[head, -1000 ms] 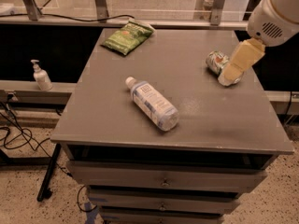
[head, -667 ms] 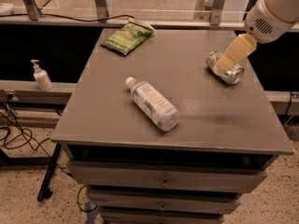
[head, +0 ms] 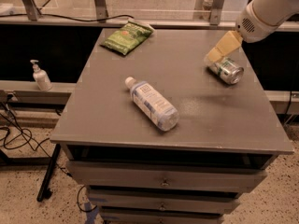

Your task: Place 7up can upright

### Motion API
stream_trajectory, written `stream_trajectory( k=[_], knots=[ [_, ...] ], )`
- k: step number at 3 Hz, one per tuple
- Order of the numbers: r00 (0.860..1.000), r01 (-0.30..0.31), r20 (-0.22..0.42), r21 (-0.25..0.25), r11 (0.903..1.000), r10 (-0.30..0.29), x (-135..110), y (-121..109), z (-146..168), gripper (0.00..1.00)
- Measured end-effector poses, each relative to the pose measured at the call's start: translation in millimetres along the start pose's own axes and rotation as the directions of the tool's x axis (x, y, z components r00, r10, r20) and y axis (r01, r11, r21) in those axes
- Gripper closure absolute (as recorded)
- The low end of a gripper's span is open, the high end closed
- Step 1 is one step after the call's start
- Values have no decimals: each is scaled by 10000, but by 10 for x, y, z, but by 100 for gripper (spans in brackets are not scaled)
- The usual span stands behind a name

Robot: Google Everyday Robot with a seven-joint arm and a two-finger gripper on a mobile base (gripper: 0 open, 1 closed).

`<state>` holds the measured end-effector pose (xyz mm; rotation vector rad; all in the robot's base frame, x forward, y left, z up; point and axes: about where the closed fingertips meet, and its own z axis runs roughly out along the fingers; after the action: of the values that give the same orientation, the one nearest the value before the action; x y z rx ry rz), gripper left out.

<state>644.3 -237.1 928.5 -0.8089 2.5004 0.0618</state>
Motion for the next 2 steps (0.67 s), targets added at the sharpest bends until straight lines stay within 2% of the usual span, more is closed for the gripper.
stream_trajectory(
  k=[2],
  knots=[
    [9992,-378,-90,70,9993,378,11,-2,87,0]
  ],
)
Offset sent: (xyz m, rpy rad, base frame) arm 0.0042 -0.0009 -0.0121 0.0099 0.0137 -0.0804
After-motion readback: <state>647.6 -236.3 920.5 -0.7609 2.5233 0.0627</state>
